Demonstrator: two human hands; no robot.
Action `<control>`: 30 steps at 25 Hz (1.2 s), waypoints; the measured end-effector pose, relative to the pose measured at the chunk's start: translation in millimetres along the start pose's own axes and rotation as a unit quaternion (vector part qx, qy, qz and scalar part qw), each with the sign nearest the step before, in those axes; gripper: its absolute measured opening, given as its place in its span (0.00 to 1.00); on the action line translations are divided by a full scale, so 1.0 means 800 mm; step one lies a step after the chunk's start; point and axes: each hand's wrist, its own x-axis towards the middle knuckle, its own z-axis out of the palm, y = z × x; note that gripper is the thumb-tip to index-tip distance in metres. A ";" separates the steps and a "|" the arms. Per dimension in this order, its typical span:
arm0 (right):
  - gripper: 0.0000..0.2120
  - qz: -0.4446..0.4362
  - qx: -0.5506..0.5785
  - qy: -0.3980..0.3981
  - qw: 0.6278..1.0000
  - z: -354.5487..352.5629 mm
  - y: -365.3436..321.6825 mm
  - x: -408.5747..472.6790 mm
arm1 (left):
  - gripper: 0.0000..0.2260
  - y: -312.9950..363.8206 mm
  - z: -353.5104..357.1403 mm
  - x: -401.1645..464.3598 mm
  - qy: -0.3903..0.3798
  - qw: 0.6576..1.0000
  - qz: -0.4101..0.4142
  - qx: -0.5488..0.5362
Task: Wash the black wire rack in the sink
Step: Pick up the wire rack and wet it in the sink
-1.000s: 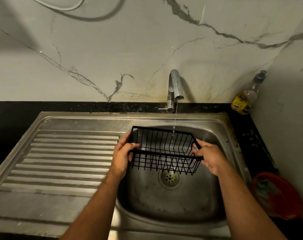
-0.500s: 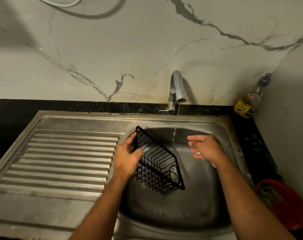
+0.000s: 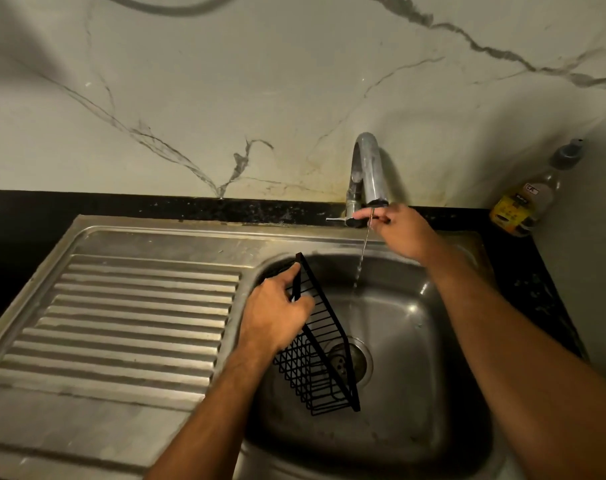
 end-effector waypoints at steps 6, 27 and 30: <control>0.27 0.030 -0.101 -0.190 0.976 0.048 0.015 0.109 | 0.30 0.002 0.001 0.002 -0.034 0.999 -0.012 0.033; 0.12 0.216 0.233 0.034 0.948 0.065 0.020 -0.097 | 0.36 0.022 0.035 0.002 -0.146 0.976 0.068 0.146; 0.10 0.250 0.278 0.036 0.927 0.096 0.018 -0.167 | 0.44 0.020 0.041 0.010 -0.193 0.966 0.075 0.156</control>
